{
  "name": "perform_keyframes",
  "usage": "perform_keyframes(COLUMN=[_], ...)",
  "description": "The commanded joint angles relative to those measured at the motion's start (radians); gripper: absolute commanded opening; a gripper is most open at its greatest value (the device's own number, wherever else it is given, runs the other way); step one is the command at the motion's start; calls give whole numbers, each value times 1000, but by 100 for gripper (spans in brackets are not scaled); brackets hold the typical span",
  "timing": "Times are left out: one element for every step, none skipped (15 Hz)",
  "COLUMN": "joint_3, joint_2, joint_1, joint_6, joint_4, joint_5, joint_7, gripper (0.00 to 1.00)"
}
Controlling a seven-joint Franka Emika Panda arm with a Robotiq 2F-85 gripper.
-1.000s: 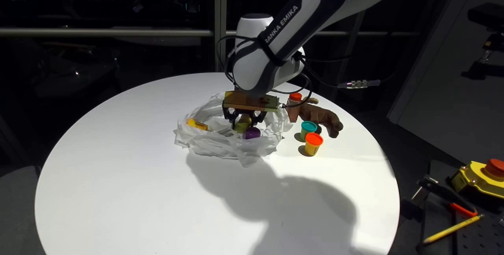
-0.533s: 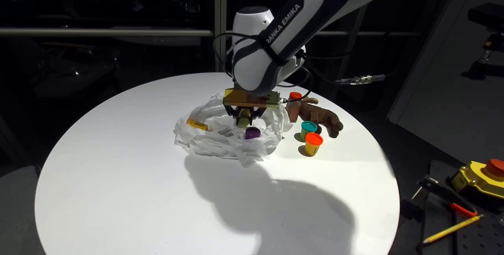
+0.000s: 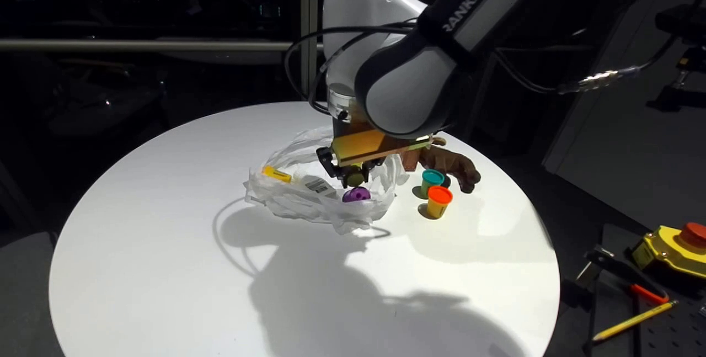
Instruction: Pick up all the objects from the plastic bag and put them on the table.
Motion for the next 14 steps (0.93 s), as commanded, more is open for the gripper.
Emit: perform_keyframes(joint_3=[26,34,43,71,103,139,160,185,200,213,214,202,196,183], joint_2=[-221,-265,-312,-357,-403,-429,-435,-434,-407,-385,-353,-306,-270,-224], joint_1=[38,50,56,48,33,13,1,-16,-30,-43,-50,-50,-56,-58], joint_6=[13,10,6,-10,-23,-35,-54,-68,-74,-67,-50,-42,-40,-36], joint_4=[-249,-302,-354,-408,-467,-516,-539,-560,-566,-572,-570,-546,-528,-496], joint_5=[-120,-159,-198,-216,-223,-213,-216,-204,-213,-219,-247,-298,-324,-357], joint_7=[-38,-23,-10,-17,-32,-51,-47,-57,-56,-64,-57,-32,-39,-33], gripper=[19,19,19,19,19,19,19,19,19,19,19,18,18,18])
